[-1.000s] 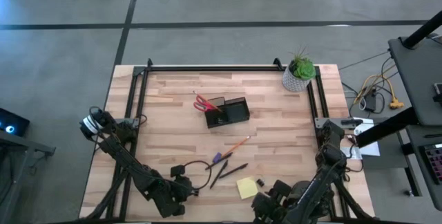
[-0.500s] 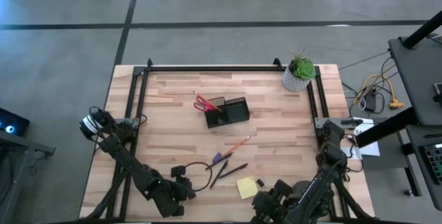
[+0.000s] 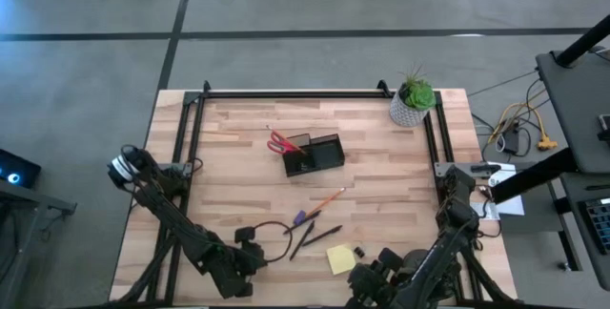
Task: Pick and place office supplies into organizer
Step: Put the left binder clip into the bottom left section of the desk organizer
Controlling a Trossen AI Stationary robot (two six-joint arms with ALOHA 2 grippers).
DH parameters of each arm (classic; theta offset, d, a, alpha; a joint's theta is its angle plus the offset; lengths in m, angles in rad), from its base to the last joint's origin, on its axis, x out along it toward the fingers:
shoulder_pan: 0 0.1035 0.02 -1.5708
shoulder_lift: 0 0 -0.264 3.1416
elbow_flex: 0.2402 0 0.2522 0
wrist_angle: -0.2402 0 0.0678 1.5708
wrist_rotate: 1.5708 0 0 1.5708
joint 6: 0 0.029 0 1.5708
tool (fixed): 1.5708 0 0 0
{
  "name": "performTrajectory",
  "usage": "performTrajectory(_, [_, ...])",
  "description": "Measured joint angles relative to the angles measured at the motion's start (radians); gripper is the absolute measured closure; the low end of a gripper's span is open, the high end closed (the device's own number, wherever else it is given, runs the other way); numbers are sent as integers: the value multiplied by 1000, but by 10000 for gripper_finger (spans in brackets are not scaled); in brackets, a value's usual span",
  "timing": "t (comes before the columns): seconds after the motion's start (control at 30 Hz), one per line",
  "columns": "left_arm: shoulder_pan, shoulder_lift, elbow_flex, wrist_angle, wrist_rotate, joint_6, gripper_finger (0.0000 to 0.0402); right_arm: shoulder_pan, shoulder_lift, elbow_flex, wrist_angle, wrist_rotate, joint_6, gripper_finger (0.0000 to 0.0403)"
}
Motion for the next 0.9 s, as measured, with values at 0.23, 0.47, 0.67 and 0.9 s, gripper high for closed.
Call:
performTrajectory(0.23, [22,-56,9,-70,-4,45,401,0,0,0,0,0,0,248])
performTrajectory(0.47, [82,-143,7,-124,-13,140,401,0,0,0,0,0,9,250])
performTrajectory(0.67, [211,-236,10,-179,-38,312,401,0,0,0,0,0,30,250])
performTrajectory(0.9, [338,-320,-14,-228,191,414,401,2,0,0,0,1,99,250])
